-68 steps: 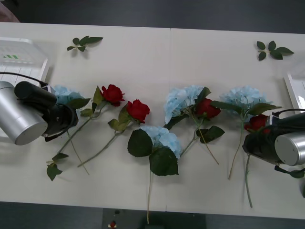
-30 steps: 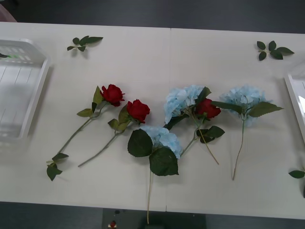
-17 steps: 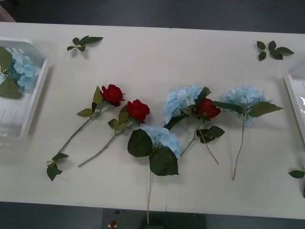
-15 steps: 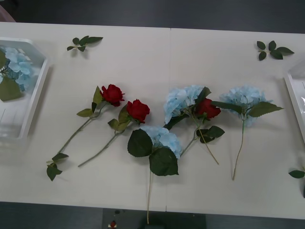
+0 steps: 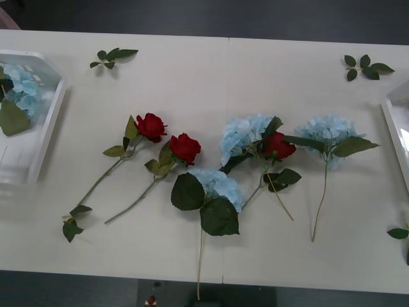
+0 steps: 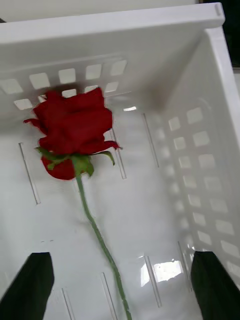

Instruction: Put the red flowers into the right box and the blue flowers into the left box

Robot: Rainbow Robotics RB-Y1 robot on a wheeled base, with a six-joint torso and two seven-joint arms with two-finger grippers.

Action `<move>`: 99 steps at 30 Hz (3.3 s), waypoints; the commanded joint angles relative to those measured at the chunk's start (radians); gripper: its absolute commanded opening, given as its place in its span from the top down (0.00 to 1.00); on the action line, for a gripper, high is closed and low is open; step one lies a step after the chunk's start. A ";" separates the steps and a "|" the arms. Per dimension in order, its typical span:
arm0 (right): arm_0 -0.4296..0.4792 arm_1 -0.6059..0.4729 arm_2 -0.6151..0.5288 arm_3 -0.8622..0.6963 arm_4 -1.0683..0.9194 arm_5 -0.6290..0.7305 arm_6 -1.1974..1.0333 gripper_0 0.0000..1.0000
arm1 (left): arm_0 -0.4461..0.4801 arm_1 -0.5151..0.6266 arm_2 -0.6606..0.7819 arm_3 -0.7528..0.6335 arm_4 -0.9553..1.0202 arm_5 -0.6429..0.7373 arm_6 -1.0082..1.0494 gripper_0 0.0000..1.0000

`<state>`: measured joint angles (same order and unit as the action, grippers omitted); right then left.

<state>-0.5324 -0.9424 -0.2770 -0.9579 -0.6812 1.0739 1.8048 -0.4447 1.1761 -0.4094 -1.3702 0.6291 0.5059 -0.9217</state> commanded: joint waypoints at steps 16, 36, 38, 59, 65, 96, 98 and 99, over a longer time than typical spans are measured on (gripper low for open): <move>0.172 0.117 -0.269 -0.513 -0.259 0.577 0.021 0.12 | -0.032 -0.067 0.067 -0.480 0.061 0.450 -0.059 0.00; 0.310 0.283 -0.157 -0.815 -0.304 0.629 -0.176 0.12 | -0.088 -0.216 -0.178 -0.506 -0.109 0.450 -0.101 0.00; 0.310 0.304 -0.122 -0.817 -0.297 0.595 -0.176 0.12 | -0.097 -0.231 -0.206 -0.492 -0.134 0.450 -0.103 0.00; 0.336 0.395 0.177 -0.808 -0.100 0.344 -0.216 0.12 | -0.184 -0.352 -0.410 -0.240 -0.301 0.370 -0.117 0.00; 0.335 0.395 0.236 -0.756 -0.077 0.281 -0.217 0.12 | -0.203 -0.374 -0.447 -0.205 -0.298 0.365 -0.114 0.00; 0.308 0.333 0.085 -0.788 -0.198 0.402 -0.137 0.00 | -0.223 -0.441 -0.447 -0.082 -0.218 0.318 -0.098 1.00; 0.308 0.333 0.044 -0.806 -0.212 0.440 -0.128 0.00 | -0.223 -0.441 -0.447 -0.081 -0.218 0.315 -0.098 1.00; 0.310 0.335 0.019 -0.815 -0.222 0.463 -0.122 0.00 | -0.223 -0.441 -0.447 -0.081 -0.218 0.315 -0.097 1.00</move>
<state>-0.2028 -0.5895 -0.2051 -1.7191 -0.8827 1.5057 1.6160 -0.6435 0.7244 -0.8670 -1.4572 0.4111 0.8251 -1.0124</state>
